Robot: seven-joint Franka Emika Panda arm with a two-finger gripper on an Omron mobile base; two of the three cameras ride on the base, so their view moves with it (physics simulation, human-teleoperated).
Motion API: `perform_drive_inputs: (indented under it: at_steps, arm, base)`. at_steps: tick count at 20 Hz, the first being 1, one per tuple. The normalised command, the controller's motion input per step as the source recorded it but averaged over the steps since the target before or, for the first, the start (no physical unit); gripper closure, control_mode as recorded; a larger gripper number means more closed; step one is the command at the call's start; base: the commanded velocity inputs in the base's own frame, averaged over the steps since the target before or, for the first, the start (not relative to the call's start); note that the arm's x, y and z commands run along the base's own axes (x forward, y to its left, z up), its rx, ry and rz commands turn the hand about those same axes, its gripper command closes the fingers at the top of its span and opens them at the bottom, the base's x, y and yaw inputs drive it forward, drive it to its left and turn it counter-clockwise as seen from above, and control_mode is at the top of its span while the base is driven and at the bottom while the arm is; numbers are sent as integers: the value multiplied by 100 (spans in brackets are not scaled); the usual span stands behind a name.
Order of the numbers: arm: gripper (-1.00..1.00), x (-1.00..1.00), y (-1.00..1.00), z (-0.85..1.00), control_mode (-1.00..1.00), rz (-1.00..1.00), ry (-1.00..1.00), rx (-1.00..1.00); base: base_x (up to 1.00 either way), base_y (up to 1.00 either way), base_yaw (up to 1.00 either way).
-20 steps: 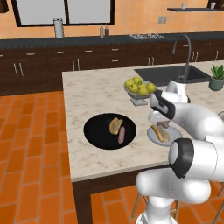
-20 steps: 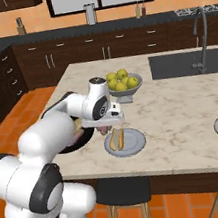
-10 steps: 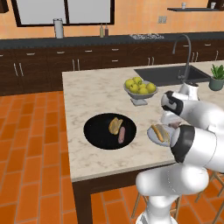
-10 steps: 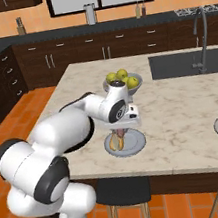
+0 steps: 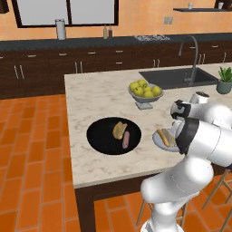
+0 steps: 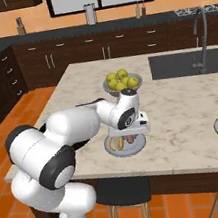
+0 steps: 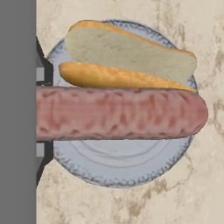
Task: Place one bun and one sausage from the bowl on each plate.
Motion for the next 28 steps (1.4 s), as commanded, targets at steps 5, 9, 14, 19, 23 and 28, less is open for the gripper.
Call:
perform_drive_inputs:
  at_steps: [5, 9, 14, 19, 23, 28]
  arm:
    - [100, 28, -14, -33, -100, 3, 0, 0]
    - [100, 24, -6, -36, -100, 2, 0, 0]
    - [-100, 24, 0, -9, -100, 0, 0, 0]
    - [-100, 8, 1, -4, -100, 0, 0, 0]
    - [-100, 0, 0, -2, -100, 0, 0, 0]
    - [-100, -47, 0, 45, -100, 0, 0, 0]
  base:
    - [0, 0, 0]
    - [0, 0, 0]
    - [0, 0, 0]
    - [0, 0, 0]
    - [0, 0, 0]
    - [0, 0, 0]
